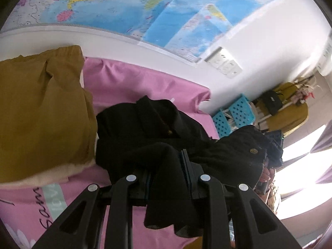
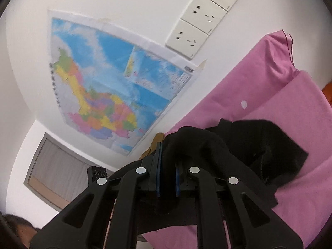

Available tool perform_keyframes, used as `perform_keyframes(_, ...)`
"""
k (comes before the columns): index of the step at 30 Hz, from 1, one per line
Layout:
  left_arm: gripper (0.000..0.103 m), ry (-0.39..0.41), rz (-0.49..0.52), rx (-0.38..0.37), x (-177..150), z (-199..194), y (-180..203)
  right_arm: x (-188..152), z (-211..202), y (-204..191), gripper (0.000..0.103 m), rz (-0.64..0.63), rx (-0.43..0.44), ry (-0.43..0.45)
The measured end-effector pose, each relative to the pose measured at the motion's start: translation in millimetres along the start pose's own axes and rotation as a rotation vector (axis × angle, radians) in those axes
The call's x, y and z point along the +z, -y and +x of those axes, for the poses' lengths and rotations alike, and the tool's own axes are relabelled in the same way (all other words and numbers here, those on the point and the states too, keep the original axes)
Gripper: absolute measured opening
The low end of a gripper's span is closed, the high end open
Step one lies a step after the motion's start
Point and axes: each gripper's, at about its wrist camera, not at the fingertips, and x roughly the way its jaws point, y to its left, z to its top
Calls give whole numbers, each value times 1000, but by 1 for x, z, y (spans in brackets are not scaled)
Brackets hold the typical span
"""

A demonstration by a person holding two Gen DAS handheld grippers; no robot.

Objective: Fold large clothes

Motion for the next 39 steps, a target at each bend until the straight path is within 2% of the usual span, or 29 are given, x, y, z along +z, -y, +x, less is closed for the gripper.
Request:
perform_keyframes(8,24,-82,-100,54,56,49,-26,34,38,43,10,98,-77,-22)
perform_keyframes(15,27,-150,-195,113,86,95,-53,47,72,103,11,241,-183,-53)
perform_keyframes(17,28,-170,-192,133,91,105,-57,47,78,115,12,265,-201,-62)
perform_keyframes(21,40,-199,-237,90,94,115,-68,46,85,133,22,311,-241,-74)
perform_keyframes(23,43,-186,-231,77,94,109,-68,45,83,132,30,293,-250,-71)
perform_keyframes(25,50,-162,-222,47,92,99,-66,45,78,128,63,278,-247,-66)
perform_keyframes(26,53,-129,-212,23,91,89,-62,46,75,124,64,260,-250,-55)
perform_keyframes(28,68,-61,-170,9,87,71,-54,45,68,110,65,189,-271,-48)
perform_keyframes(29,70,-11,-116,11,82,57,-44,44,65,100,65,142,-261,-52)
perform_keyframes(30,72,6,-78,13,78,51,-38,42,64,90,65,84,-265,-64)
perform_keyframes(32,74,31,48,16,63,41,-16,33,66,63,65,-82,-327,-94)
perform_keyframes(34,77,18,155,68,47,45,4,20,77,39,65,-249,-399,-148)
perform_keyframes(35,77,-6,211,105,37,53,14,9,88,25,65,-363,-470,-188)
perform_keyframes(39,77,-134,328,153,12,98,36,-18,125,8,65,-587,-604,-300)
